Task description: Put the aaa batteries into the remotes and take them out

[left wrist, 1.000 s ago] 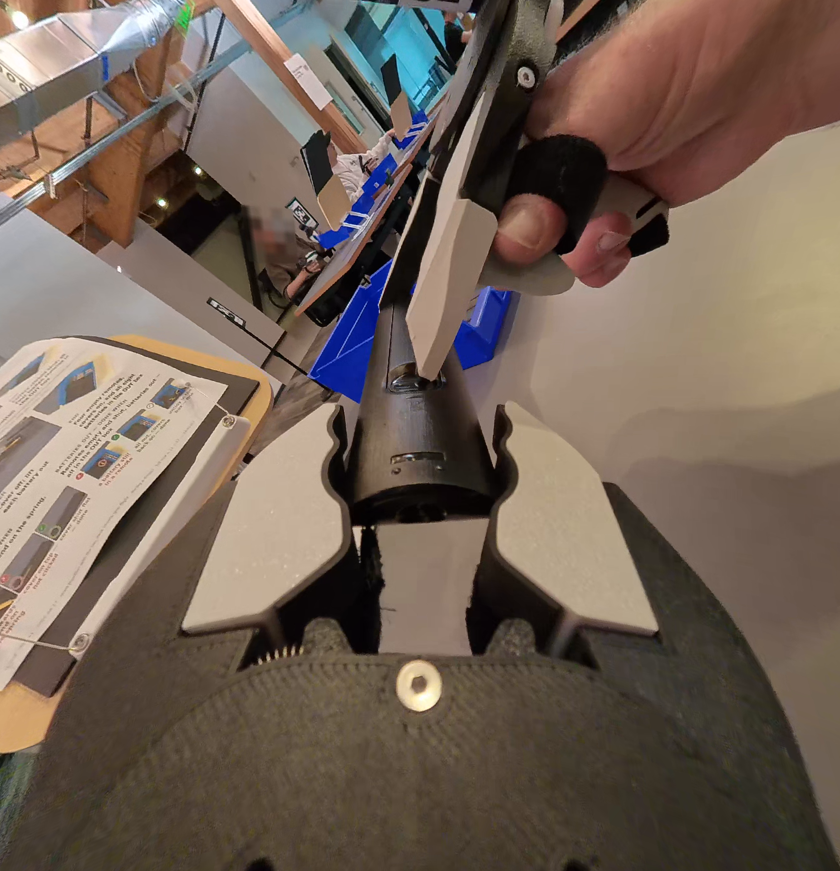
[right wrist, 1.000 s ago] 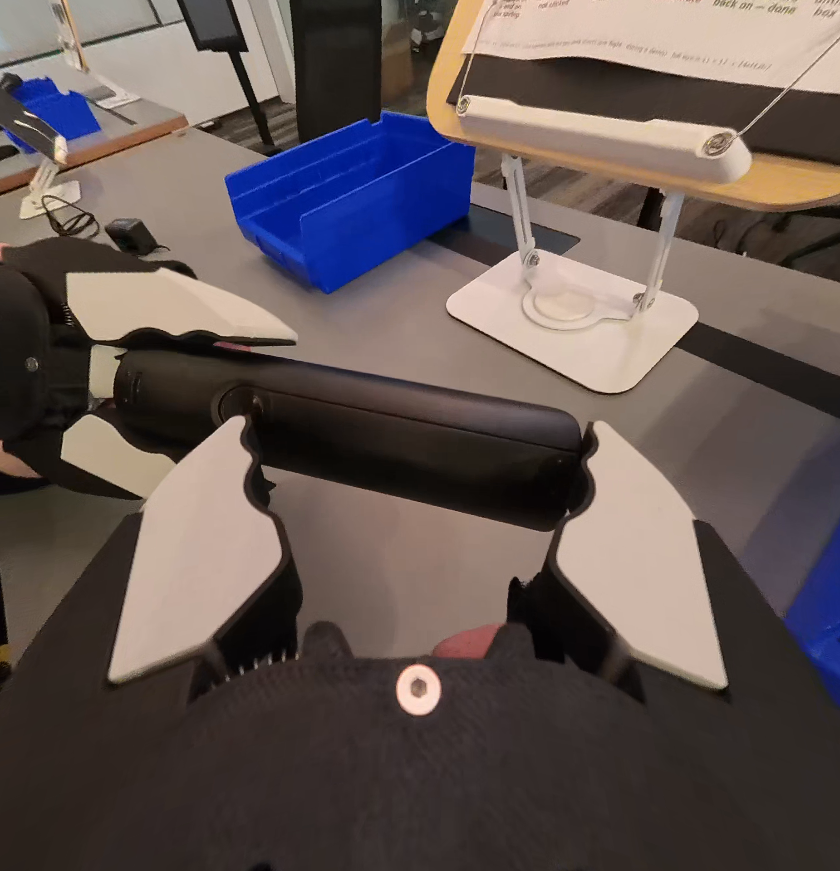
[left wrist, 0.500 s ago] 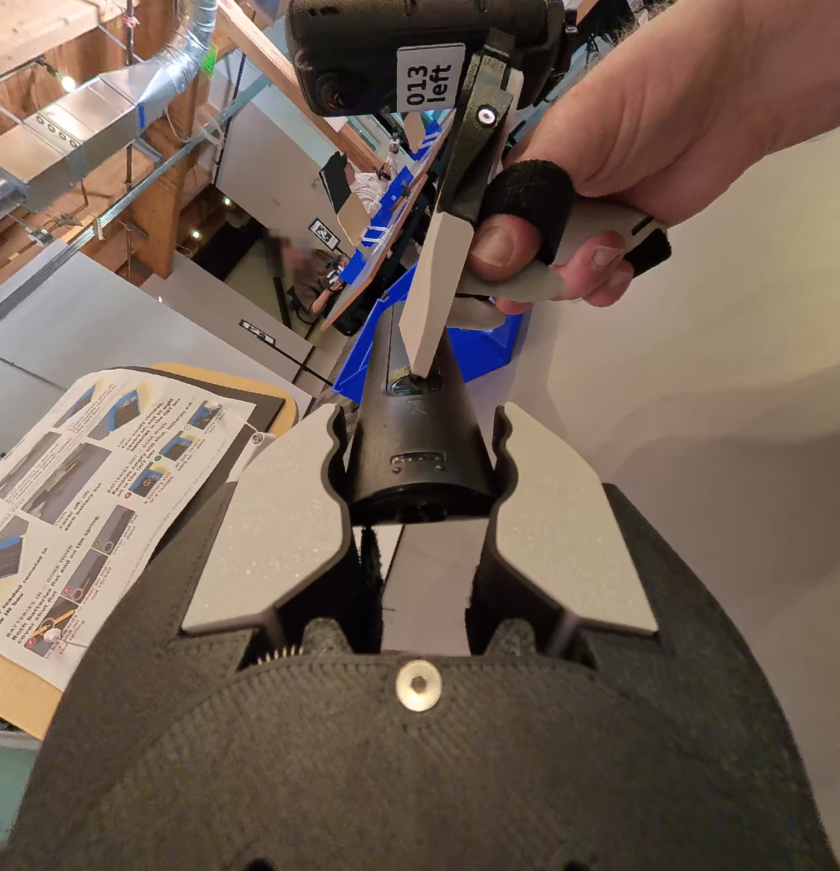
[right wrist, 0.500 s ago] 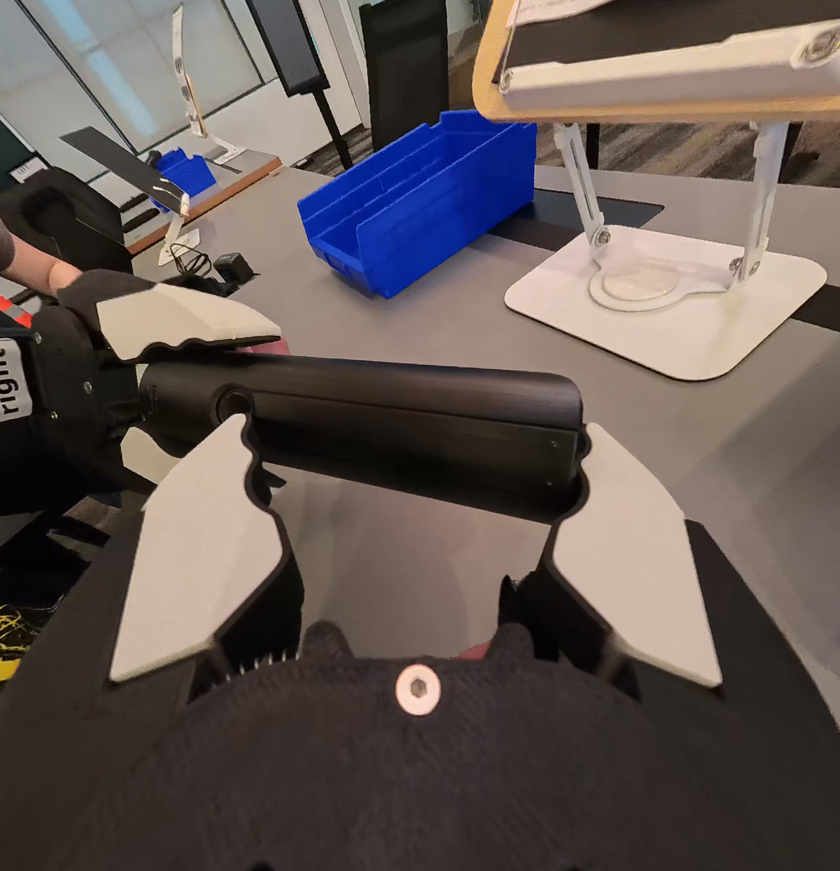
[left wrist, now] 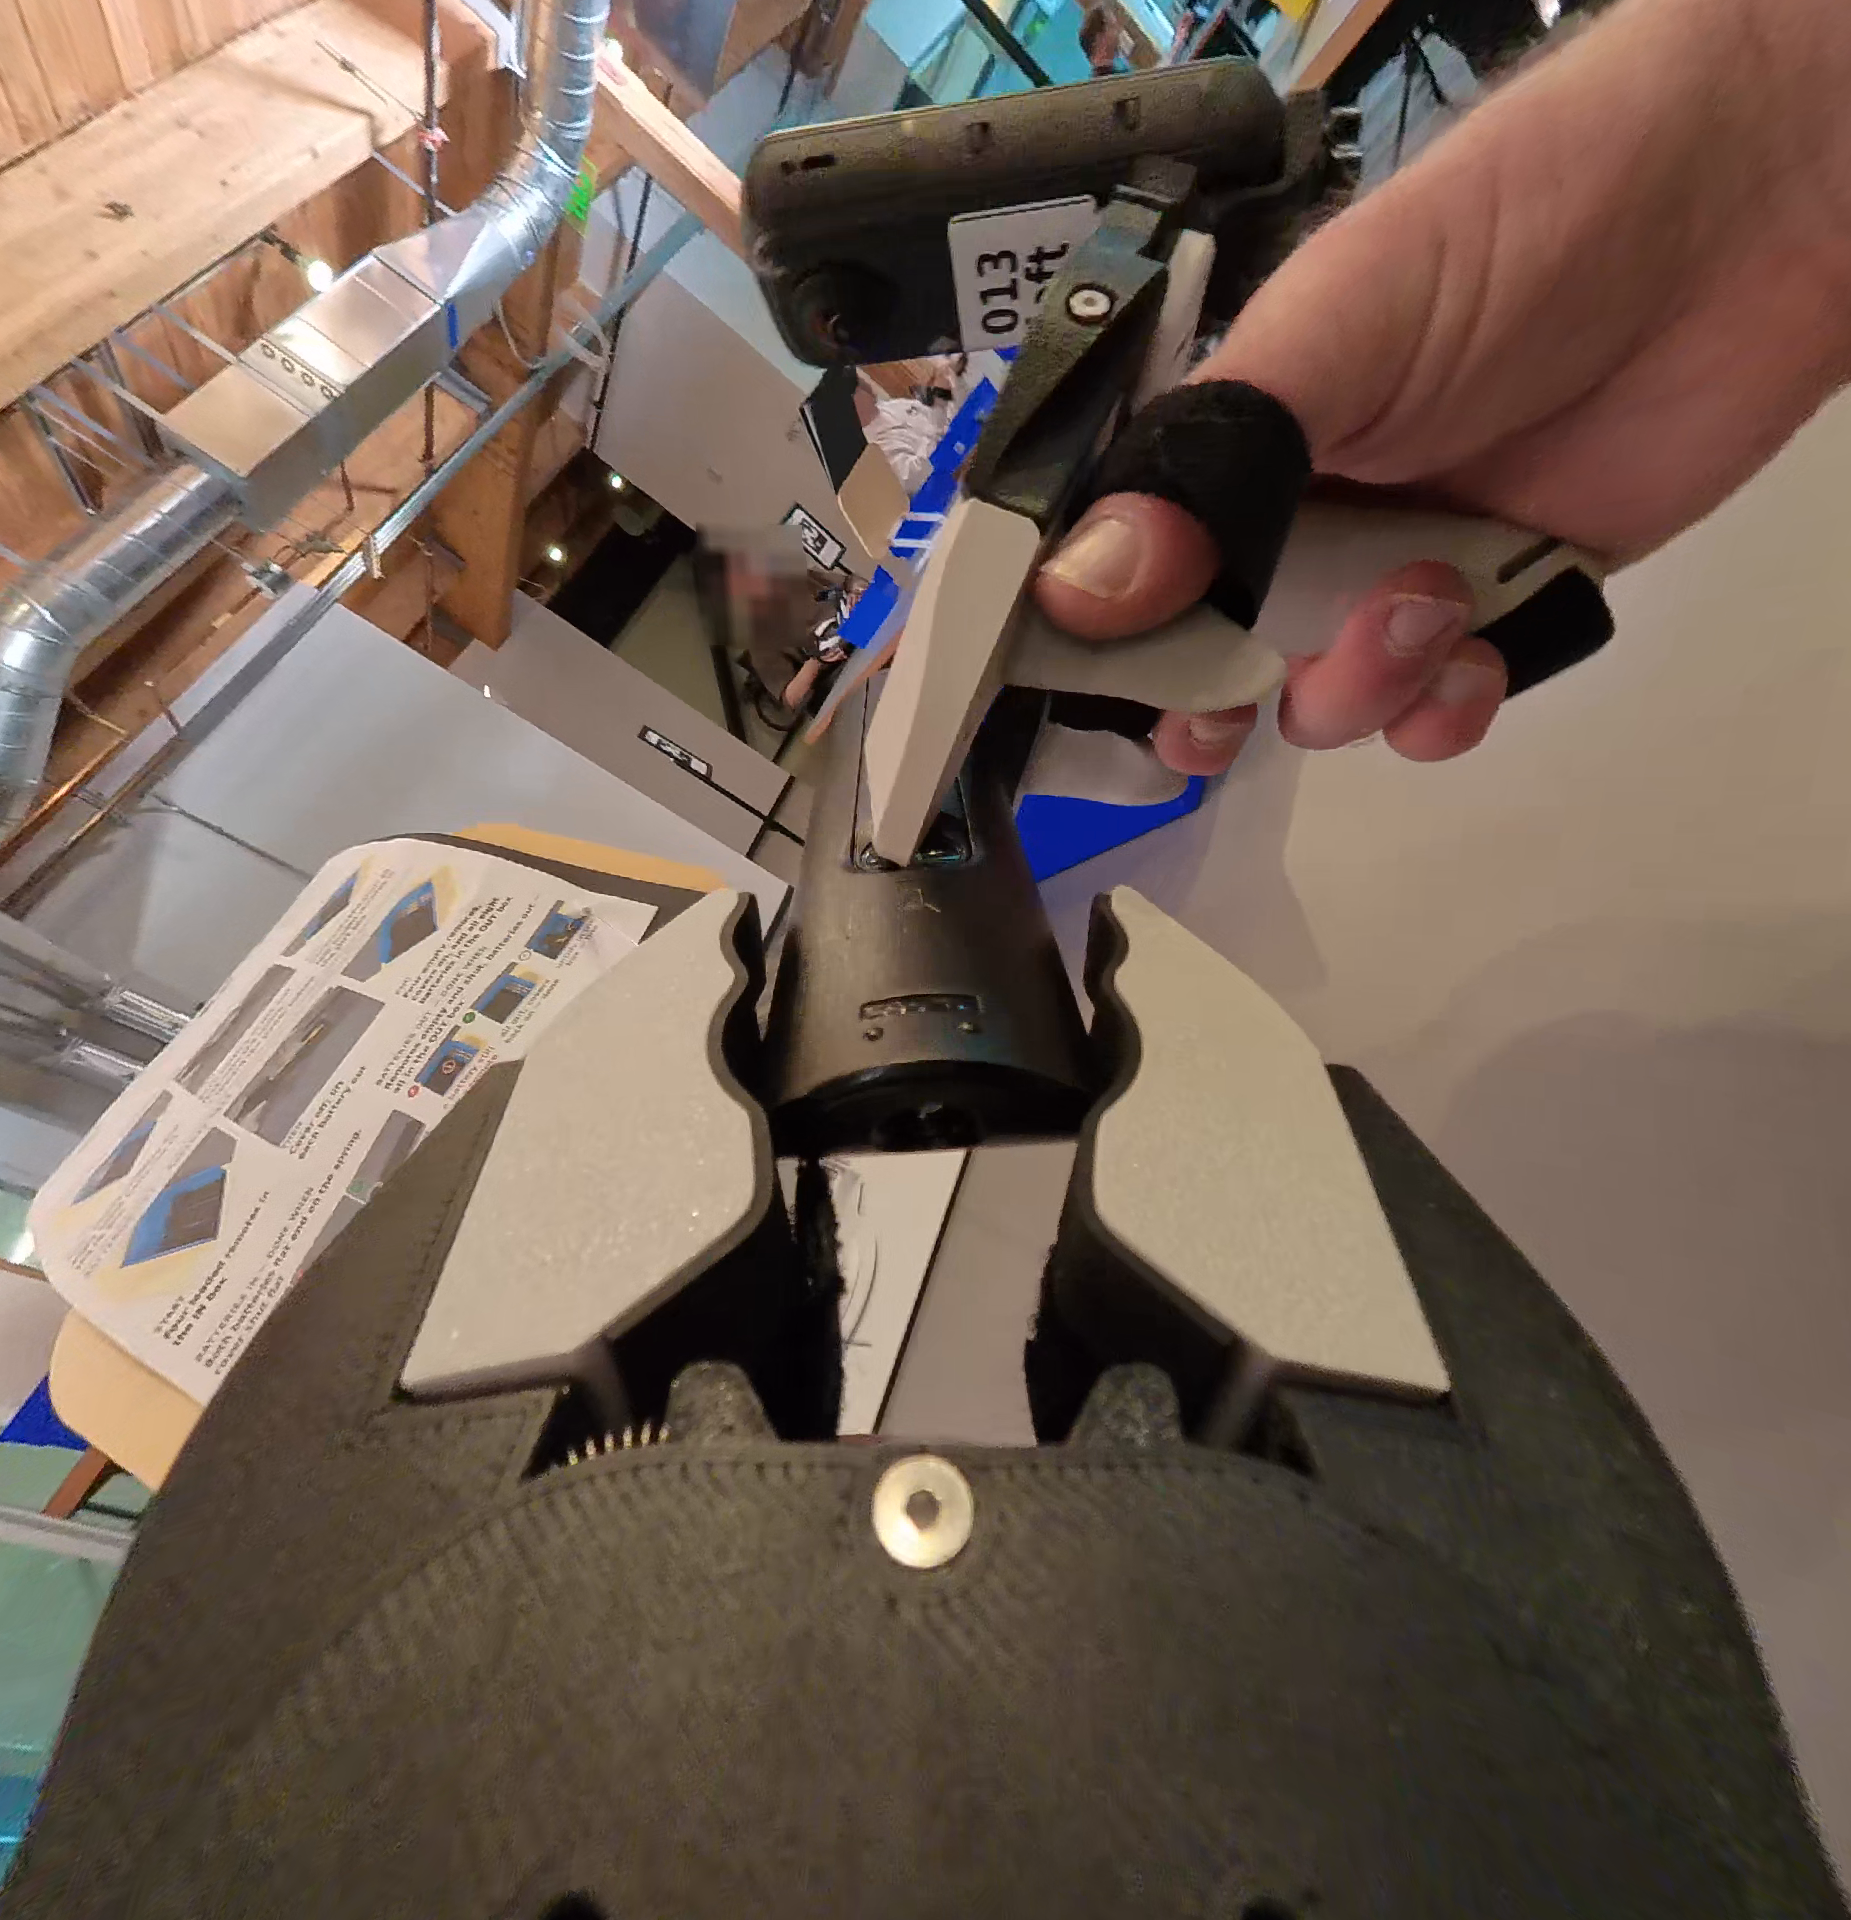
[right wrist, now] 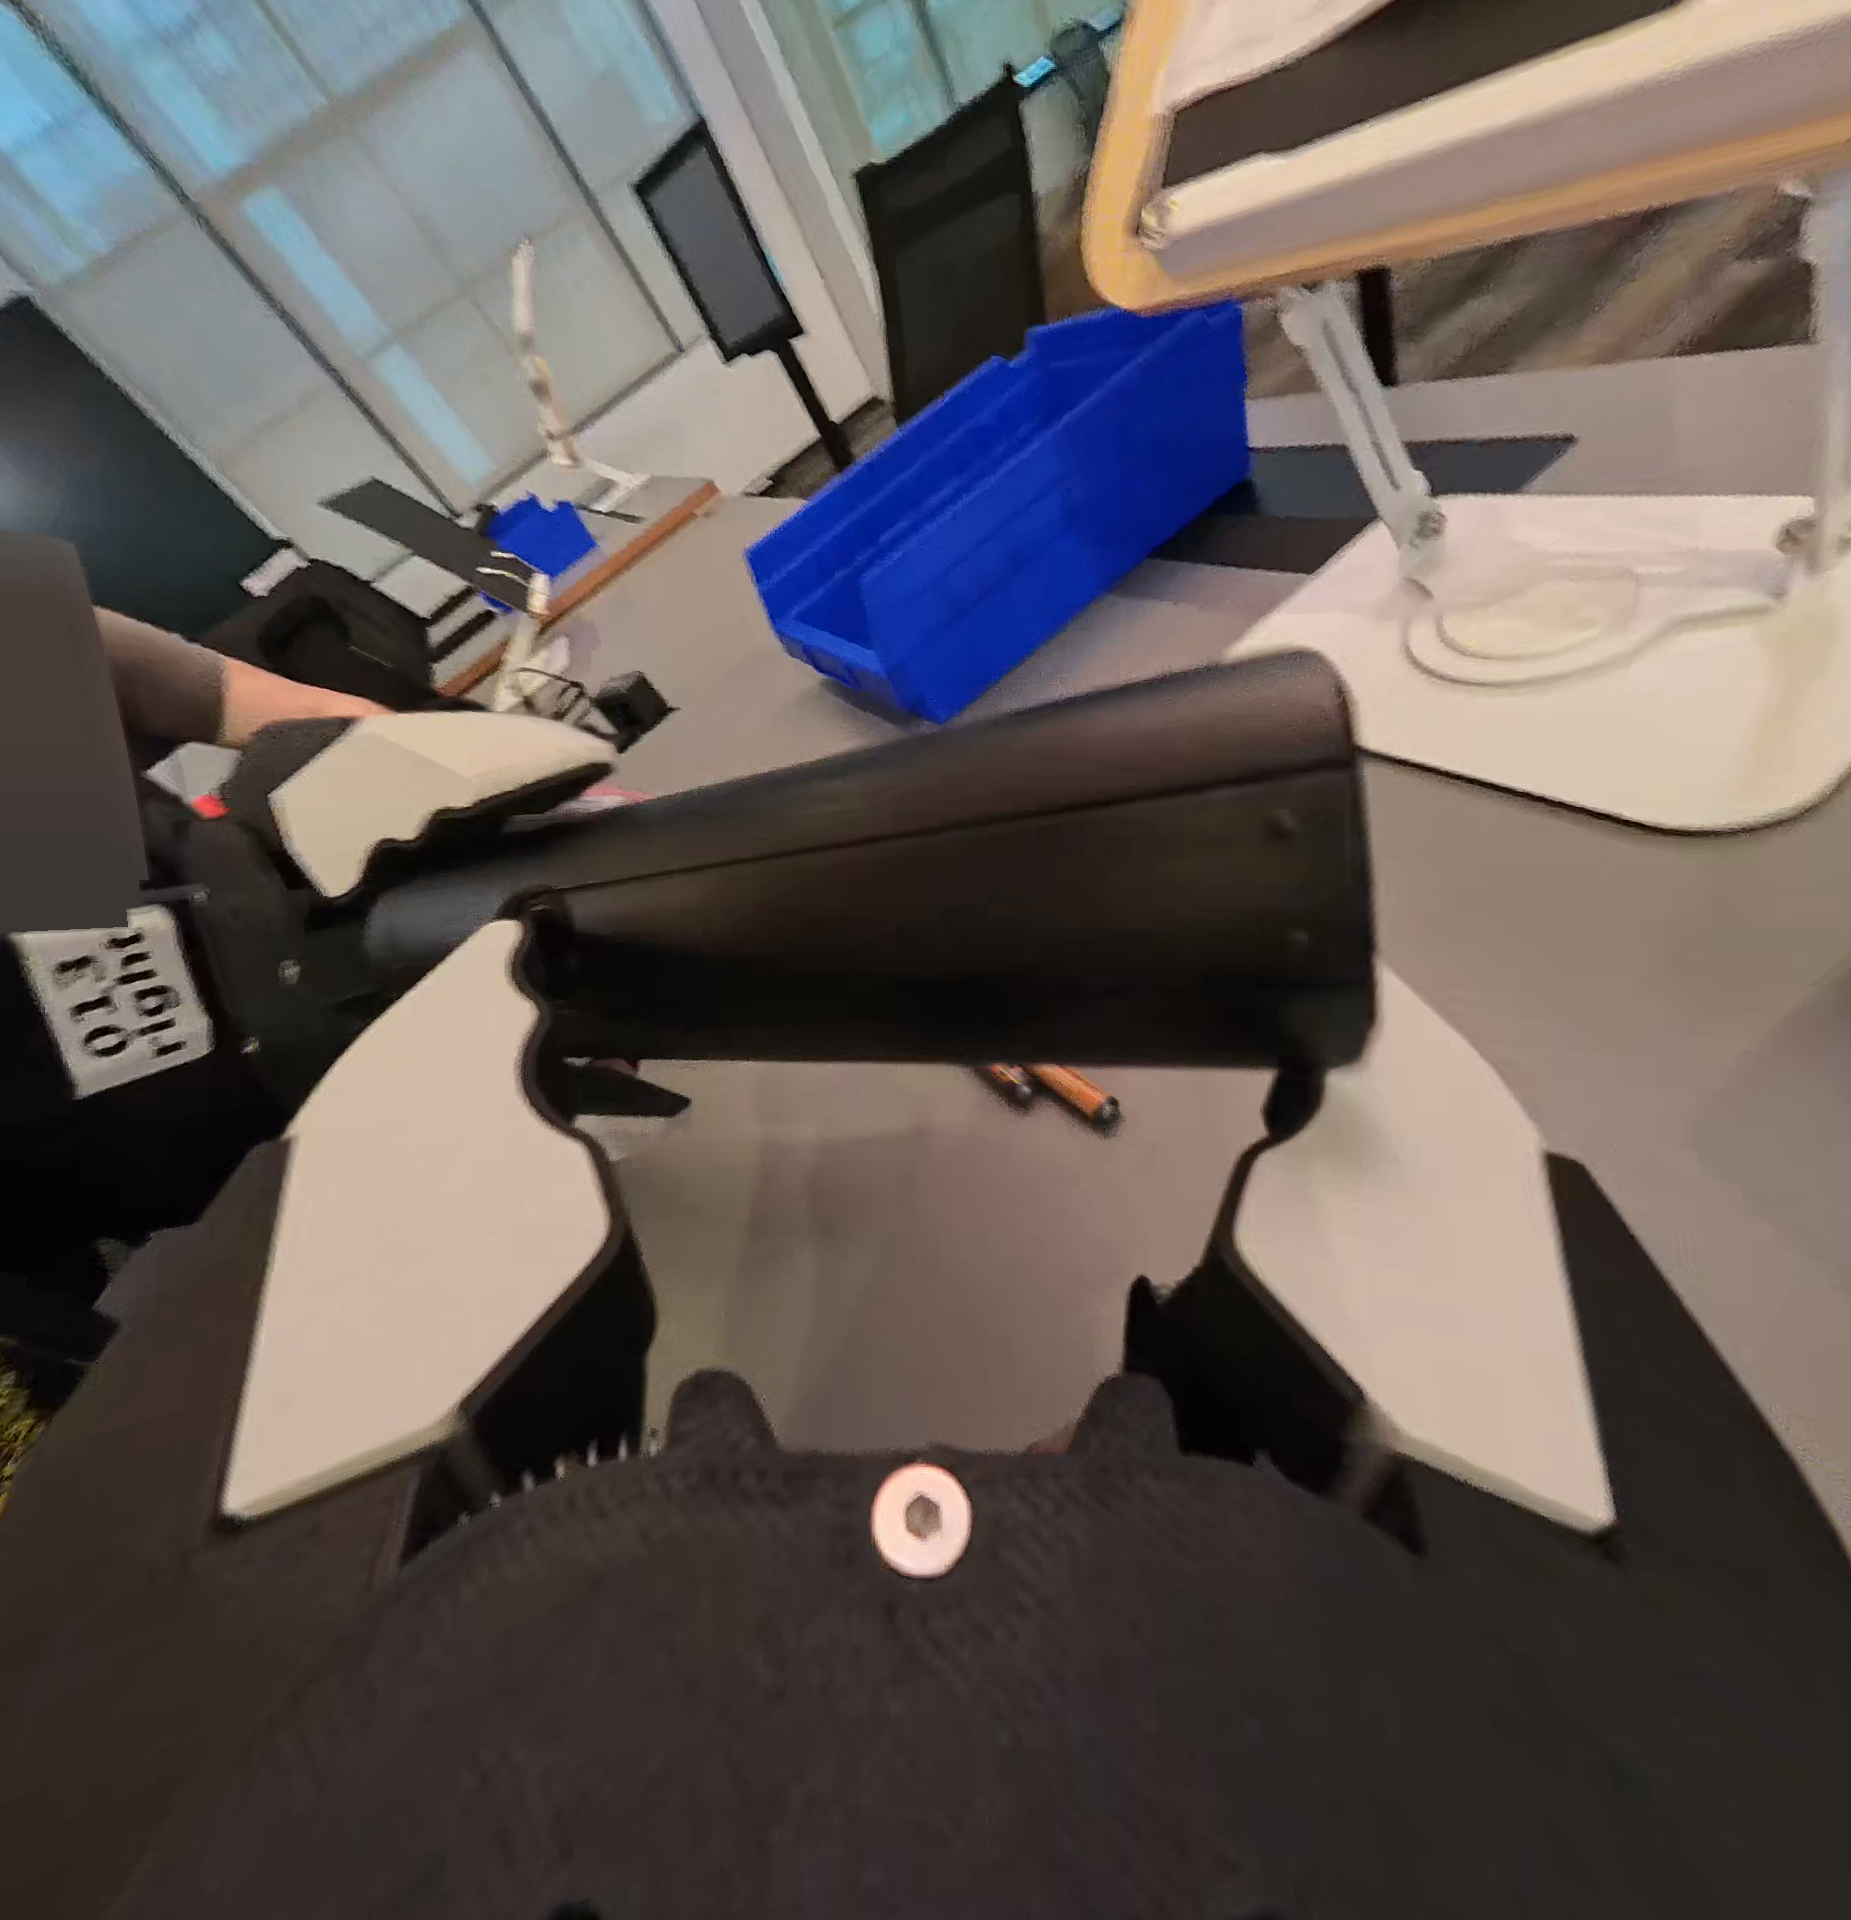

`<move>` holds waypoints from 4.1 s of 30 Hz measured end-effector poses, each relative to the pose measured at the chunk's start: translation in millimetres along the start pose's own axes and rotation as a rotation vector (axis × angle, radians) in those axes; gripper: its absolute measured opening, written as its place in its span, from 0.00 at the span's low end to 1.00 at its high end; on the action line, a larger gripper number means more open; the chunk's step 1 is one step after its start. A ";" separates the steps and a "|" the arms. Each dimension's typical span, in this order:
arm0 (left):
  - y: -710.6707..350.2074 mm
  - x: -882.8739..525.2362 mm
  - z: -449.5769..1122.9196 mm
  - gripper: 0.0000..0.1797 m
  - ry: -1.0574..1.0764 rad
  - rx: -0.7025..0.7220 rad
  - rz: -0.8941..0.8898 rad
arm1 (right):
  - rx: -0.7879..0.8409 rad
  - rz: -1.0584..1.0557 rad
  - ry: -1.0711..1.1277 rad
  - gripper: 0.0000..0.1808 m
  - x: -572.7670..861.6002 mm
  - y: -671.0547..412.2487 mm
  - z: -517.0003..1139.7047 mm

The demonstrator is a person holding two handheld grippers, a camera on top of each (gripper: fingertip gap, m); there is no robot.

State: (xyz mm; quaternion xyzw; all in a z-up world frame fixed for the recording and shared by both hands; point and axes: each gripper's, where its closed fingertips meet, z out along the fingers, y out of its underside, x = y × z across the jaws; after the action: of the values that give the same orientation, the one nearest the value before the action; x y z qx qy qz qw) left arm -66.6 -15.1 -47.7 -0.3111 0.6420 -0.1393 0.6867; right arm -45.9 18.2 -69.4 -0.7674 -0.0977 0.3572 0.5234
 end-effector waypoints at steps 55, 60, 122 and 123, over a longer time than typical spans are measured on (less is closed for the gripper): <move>-15.8 -1.1 -12.1 0.33 -0.003 0.106 -0.028 | -0.001 -0.160 0.002 0.67 -7.1 -13.0 -12.0; -16.9 -1.0 -13.1 0.33 -0.006 0.116 -0.034 | -0.004 -0.176 -0.010 0.65 -8.7 -15.1 -11.5; -8.9 75.6 -50.5 0.33 0.817 0.105 0.028 | -0.600 -0.335 -0.573 0.17 -73.3 79.9 -6.4; -8.2 77.9 -51.0 0.33 0.831 0.097 0.032 | -0.583 -0.320 -0.581 0.17 -72.9 81.9 -6.2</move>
State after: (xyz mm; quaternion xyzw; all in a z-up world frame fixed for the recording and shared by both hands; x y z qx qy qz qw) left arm -103.6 -80.1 -103.7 -0.1860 0.8619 -0.2724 0.3851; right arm -113.2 -60.0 -107.1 -0.7260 -0.4551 0.4298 0.2845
